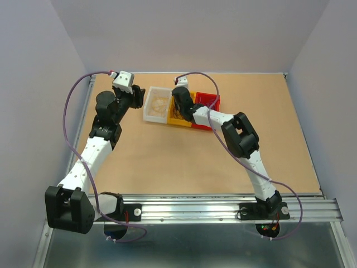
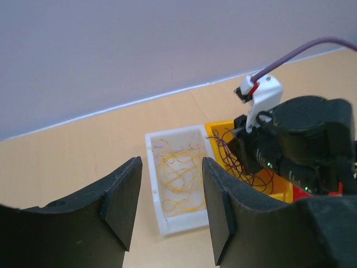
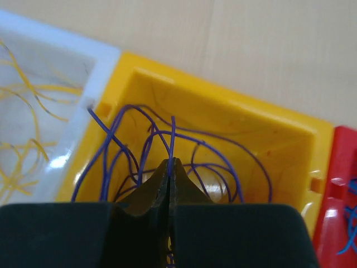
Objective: Untangle the cables
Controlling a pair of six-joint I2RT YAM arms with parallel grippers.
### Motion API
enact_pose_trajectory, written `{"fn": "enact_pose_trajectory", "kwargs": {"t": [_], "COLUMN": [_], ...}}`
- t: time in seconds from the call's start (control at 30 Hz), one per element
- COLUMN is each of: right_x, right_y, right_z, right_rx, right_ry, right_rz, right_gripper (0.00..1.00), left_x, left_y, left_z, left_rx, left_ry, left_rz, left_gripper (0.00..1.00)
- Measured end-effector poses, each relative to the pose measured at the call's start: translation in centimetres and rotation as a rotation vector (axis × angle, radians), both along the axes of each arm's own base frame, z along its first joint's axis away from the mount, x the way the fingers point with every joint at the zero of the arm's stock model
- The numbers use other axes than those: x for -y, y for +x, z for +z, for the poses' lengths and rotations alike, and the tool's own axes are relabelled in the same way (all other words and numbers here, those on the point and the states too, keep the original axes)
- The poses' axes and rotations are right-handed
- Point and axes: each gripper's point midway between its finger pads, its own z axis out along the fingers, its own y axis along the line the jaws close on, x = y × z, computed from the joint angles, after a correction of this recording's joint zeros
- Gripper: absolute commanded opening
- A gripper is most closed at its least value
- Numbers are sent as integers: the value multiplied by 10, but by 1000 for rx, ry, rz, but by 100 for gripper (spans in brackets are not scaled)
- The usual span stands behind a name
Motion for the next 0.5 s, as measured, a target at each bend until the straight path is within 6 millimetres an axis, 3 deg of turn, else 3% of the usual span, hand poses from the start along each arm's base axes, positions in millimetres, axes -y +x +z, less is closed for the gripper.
{"fn": "enact_pose_trajectory", "kwargs": {"t": [0.03, 0.17, 0.5], "right_x": [-1, 0, 2], "right_y": [-3, -14, -15], "right_z": [-17, -45, -45], "right_rx": [-37, -120, -126], "right_ry": [-9, -24, 8], "right_rz": [8, 19, -20], "right_gripper": [0, 1, 15], "left_x": [0, 2, 4], "left_y": [0, -1, -2], "left_z": [0, 0, 0], "left_rx": [0, 1, 0], "left_ry": [0, 0, 1], "left_rz": [-2, -10, -26], "left_gripper": [58, 58, 59]}}
